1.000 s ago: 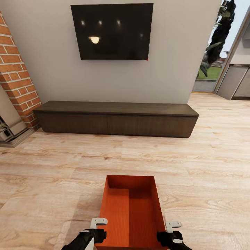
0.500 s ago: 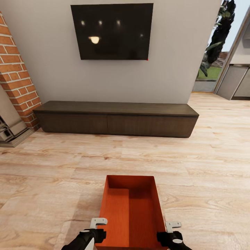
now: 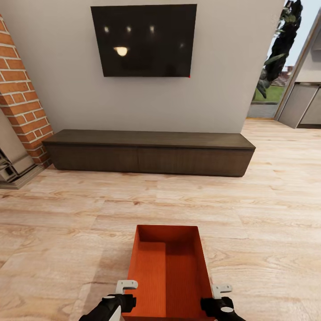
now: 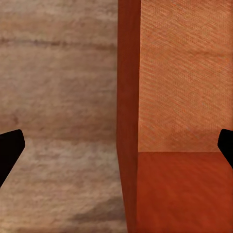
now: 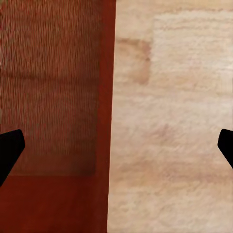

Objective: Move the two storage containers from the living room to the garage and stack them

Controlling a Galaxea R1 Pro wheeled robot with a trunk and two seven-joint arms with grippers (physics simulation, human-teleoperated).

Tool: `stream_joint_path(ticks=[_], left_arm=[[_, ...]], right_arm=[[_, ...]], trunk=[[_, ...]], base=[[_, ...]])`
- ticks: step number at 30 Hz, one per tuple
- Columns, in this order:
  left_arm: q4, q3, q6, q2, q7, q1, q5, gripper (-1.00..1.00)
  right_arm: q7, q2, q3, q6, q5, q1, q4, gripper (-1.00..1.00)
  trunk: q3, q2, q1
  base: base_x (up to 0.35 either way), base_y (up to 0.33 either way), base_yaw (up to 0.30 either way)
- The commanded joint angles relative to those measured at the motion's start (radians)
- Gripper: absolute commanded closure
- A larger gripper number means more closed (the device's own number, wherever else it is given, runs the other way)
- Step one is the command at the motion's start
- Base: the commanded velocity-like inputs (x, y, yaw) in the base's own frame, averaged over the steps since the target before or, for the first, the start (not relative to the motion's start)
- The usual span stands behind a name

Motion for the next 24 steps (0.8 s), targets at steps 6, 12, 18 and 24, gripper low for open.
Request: stream_joint_path(ticks=[6, 12, 18, 24], left_arm=[[-0.002, -0.001, 0.006, 0.001, 0.003, 0.000, 0.002, -1.00], [-0.001, -0.001, 0.006, 0.001, 0.003, 0.000, 0.003, -1.00], [-0.001, -0.001, 0.006, 0.001, 0.003, 0.000, 0.003, -1.00], [-0.001, 0.000, 0.006, 0.000, 0.003, 0.000, 0.003, -1.00]], right_arm=[[-0.004, 0.004, 0.008, -0.004, -0.009, -0.001, 0.000, -1.00], [-0.004, 0.005, 0.008, -0.006, -0.009, -0.001, 0.000, -1.00], [-0.004, 0.005, 0.008, -0.007, -0.009, -0.001, 0.000, -1.00], [-0.004, 0.005, 0.008, -0.007, -0.009, -0.001, 0.000, -1.00]], trunk=[[-0.001, 0.000, 0.000], [-0.001, 0.000, 0.000], [-0.001, 0.000, 0.000], [-0.001, 0.000, 0.000]], base=[[0.000, 0.000, 0.000], [0.000, 0.000, 0.000], [0.000, 0.000, 0.000], [0.000, 0.000, 0.000]])
